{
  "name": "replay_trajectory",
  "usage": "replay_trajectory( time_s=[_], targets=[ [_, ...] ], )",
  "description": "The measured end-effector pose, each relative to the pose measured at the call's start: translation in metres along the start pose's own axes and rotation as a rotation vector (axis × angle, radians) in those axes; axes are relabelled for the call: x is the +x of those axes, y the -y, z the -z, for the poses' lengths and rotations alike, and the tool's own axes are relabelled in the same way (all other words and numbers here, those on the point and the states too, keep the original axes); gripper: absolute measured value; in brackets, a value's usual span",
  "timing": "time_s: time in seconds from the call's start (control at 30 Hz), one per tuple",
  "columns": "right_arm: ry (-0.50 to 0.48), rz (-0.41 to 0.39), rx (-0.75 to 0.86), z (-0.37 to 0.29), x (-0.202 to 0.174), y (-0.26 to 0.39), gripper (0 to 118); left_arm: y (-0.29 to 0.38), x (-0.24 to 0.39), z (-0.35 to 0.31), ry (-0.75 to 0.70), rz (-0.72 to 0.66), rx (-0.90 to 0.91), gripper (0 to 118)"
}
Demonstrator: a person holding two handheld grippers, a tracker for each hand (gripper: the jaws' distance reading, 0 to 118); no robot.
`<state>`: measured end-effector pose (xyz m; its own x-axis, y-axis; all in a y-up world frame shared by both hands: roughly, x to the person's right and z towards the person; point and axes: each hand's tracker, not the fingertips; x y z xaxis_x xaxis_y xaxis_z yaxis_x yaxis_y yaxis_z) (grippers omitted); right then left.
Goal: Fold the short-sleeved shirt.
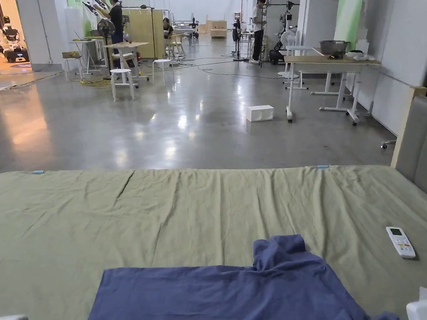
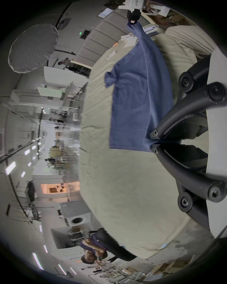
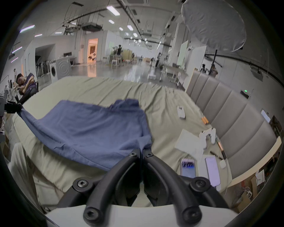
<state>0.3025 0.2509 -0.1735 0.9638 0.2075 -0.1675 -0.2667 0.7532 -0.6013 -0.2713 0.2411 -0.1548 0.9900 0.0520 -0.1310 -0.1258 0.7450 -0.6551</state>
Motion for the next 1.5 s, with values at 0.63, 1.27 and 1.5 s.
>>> replay_trajectory(
  time_s=[0.63,1.27,1.5],
  targets=[
    [-0.028,-0.067,-0.395,0.076,-0.020,0.100,3,0.095,-0.003,0.086,-0.037,0.141,-0.448,5],
    [0.080,0.111,0.070,0.032,-0.016,-0.007,89,0.010,0.022,0.052,-0.034,0.022,0.000,68],
    [0.127,0.145,0.376,0.023,-0.046,-0.041,79,-0.027,0.056,0.037,-0.060,0.019,0.300,67]
  ],
)
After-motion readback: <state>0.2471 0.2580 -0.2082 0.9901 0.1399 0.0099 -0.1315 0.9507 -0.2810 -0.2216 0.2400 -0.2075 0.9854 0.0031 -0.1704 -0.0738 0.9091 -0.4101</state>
